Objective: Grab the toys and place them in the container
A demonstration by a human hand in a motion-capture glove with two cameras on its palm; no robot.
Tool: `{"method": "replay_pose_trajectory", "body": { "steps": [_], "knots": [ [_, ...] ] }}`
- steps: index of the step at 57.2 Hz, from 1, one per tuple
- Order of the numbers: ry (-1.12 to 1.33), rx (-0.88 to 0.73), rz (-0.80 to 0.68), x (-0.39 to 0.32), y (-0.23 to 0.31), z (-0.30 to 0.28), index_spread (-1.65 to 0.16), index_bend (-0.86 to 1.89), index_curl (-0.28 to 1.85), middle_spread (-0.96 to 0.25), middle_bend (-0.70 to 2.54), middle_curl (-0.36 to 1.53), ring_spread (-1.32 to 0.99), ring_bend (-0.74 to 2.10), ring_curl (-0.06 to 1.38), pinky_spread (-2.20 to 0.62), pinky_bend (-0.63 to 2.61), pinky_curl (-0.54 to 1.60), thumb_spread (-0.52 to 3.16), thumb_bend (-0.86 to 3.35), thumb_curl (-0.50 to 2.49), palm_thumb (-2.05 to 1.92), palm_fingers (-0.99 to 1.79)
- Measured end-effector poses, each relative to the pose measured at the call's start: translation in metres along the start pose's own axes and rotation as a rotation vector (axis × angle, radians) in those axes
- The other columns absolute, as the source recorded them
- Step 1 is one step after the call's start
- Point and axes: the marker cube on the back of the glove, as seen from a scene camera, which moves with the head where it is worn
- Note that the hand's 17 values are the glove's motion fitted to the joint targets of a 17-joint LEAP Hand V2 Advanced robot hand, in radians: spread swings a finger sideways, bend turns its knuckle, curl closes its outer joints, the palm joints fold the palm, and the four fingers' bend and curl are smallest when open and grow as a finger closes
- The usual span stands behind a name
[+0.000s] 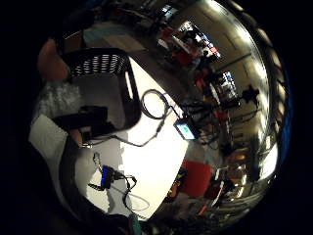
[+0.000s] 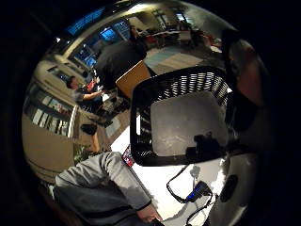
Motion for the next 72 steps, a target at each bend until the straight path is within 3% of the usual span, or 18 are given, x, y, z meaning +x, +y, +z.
{"method": "replay_pose_trajectory", "body": {
  "steps": [11,18,21,23,24,27,36,46,55,65,72],
  "knots": [
    [0.140,-0.041,-0.154,-0.034,-0.026,0.027,-0.30,0.63,0.80,-0.32,0.50,0.26,-0.37,0.83,0.45,-0.40,0.98,0.44,0.74,0.38,1.13,0.78,0.93],
    [0.121,-0.084,-0.159,-0.047,-0.025,0.028,-0.30,0.61,0.85,-0.32,0.48,0.28,-0.36,0.81,0.47,-0.40,1.03,0.46,0.68,0.37,1.19,0.75,0.81],
    [0.055,-0.163,-0.135,-0.054,-0.024,0.027,-0.30,0.47,0.84,-0.27,0.39,0.27,-0.32,0.74,0.47,-0.38,1.12,0.49,0.73,0.34,1.16,0.71,0.51],
    [0.021,-0.199,-0.137,-0.055,-0.023,0.025,-0.30,0.40,0.84,-0.21,0.32,0.26,-0.27,0.61,0.46,-0.34,1.23,0.53,0.88,0.37,1.13,0.66,0.17],
    [0.017,-0.205,-0.145,-0.054,-0.022,0.024,-0.32,0.35,0.81,-0.17,0.24,0.24,-0.23,0.48,0.43,-0.26,1.27,0.55,0.94,0.30,1.08,0.55,-0.13],
    [0.027,-0.187,-0.161,-0.051,-0.020,0.020,-0.34,0.20,0.72,-0.11,0.18,0.24,-0.16,0.34,0.38,-0.18,1.30,0.53,1.04,0.22,0.98,0.40,-0.25],
    [-0.031,-0.119,-0.084,-0.032,-0.007,-0.001,-0.38,0.12,0.53,-0.06,0.13,0.22,-0.08,0.26,0.29,-0.04,1.28,0.47,1.23,0.09,0.77,0.22,-0.12],
    [0.004,-0.132,-0.149,0.013,0.051,-0.014,-0.39,0.20,0.50,-0.03,0.14,0.21,-0.05,0.25,0.30,0.02,1.25,0.43,1.33,0.05,0.63,0.19,-0.06],
    [0.237,-0.149,0.157,0.093,0.148,0.008,-0.38,0.21,0.49,-0.02,0.14,0.21,-0.04,0.25,0.30,0.03,1.22,0.40,1.38,0.04,0.54,0.20,-0.03],
    [0.084,-0.268,0.510,0.162,0.252,0.025,-0.38,0.24,0.49,-0.02,0.15,0.21,-0.05,0.25,0.31,0.03,1.18,0.38,1.42,0.02,0.47,0.22,-0.01],
    [0.042,-0.238,0.574,0.199,0.309,0.043,-0.37,0.27,0.49,-0.02,0.16,0.22,-0.06,0.24,0.31,0.04,1.14,0.36,1.44,0.02,0.44,0.23,-0.01]
  ]
}}
